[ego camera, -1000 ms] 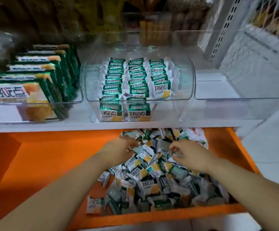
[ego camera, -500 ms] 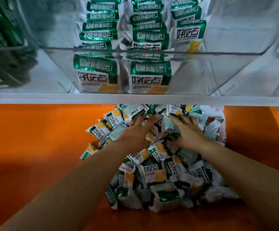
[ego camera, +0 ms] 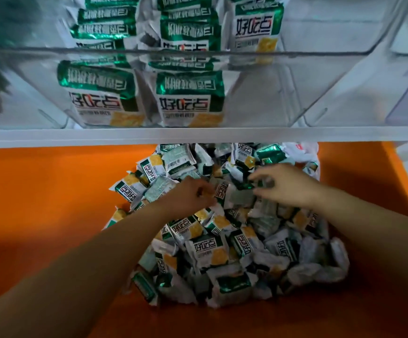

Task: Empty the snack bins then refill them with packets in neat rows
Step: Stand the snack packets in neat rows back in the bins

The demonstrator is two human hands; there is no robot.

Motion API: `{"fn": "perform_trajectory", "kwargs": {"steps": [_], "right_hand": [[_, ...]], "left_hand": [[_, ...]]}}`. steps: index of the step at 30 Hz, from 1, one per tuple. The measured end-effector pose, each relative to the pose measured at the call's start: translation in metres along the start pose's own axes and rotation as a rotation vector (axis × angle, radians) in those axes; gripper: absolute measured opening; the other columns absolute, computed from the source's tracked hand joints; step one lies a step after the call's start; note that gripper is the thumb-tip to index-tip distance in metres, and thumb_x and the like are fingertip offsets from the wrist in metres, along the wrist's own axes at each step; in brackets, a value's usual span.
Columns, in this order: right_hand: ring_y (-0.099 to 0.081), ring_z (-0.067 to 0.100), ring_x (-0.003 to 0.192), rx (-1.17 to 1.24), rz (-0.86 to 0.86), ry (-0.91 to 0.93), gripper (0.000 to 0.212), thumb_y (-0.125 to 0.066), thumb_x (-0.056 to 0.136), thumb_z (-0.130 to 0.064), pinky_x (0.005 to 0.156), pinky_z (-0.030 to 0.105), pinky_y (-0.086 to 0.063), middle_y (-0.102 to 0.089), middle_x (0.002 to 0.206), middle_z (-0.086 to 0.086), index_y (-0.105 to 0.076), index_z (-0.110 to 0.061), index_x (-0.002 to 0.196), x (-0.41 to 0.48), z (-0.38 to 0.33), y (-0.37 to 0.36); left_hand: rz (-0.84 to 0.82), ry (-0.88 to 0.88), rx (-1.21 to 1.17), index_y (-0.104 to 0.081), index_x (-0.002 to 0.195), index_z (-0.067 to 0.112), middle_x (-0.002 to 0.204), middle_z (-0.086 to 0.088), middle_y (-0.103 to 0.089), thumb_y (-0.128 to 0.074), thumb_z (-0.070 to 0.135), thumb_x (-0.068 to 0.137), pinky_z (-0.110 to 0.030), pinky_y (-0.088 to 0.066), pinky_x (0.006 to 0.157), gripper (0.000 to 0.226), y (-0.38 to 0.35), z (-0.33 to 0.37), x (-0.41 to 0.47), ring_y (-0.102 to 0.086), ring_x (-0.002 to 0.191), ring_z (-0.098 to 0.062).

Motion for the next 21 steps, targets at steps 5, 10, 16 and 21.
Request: {"fn": "perform_trajectory", "kwargs": {"steps": [5, 10, 16, 21], "right_hand": [[-0.031, 0.030, 0.138, 0.102, 0.031, -0.267, 0.080, -0.070, 0.081, -0.043, 0.107, 0.035, -0.032, -0.025, 0.155, 0.009, -0.027, -0.036, 0.147, 0.001, 0.027, -0.017], [-0.024, 0.024, 0.142, 0.071, -0.183, -0.156, 0.094, -0.077, 0.075, -0.043, 0.108, 0.034, -0.032, -0.011, 0.159, 0.000, -0.018, -0.041, 0.148, -0.001, 0.024, -0.026], [-0.033, 0.014, 0.136, 0.386, -0.223, -0.110, 0.066, -0.067, 0.081, -0.048, 0.109, 0.031, -0.032, -0.027, 0.154, -0.007, -0.036, -0.046, 0.140, -0.002, 0.005, -0.028], [-0.040, 0.010, 0.131, 0.466, -0.253, -0.102, 0.043, -0.058, 0.091, -0.042, 0.101, 0.022, -0.031, -0.042, 0.145, -0.010, -0.051, -0.038, 0.133, 0.006, -0.012, -0.030]], "left_hand": [[0.242, 0.101, -0.022, -0.053, 0.126, 0.026, 0.118, 0.001, -0.037, -0.057, 0.032, 0.092, -0.011, -0.041, 0.054, 0.035, -0.010, 0.010, 0.002, -0.056, 0.078, -0.012], [0.191, 0.063, -0.008, -0.055, 0.130, 0.031, 0.127, -0.006, -0.053, -0.060, 0.031, 0.090, -0.003, -0.036, 0.059, 0.041, -0.015, 0.001, 0.001, -0.059, 0.089, -0.013], [0.068, 0.116, -0.113, -0.055, 0.128, 0.033, 0.111, -0.001, -0.067, -0.062, 0.023, 0.090, -0.033, -0.053, 0.077, 0.040, -0.011, 0.004, -0.004, -0.067, 0.088, -0.022], [-0.213, 0.116, -0.102, -0.044, 0.137, 0.042, 0.148, 0.000, -0.040, -0.070, 0.028, 0.085, -0.032, -0.041, 0.102, 0.060, -0.001, 0.007, -0.006, -0.048, 0.126, -0.018]]}}
Point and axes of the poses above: each hand's wrist, its own x-axis towards the middle knuckle, its own y-axis out of the back of the hand, z = x × y, the point moved 1 cm from there along x, towards the middle knuckle
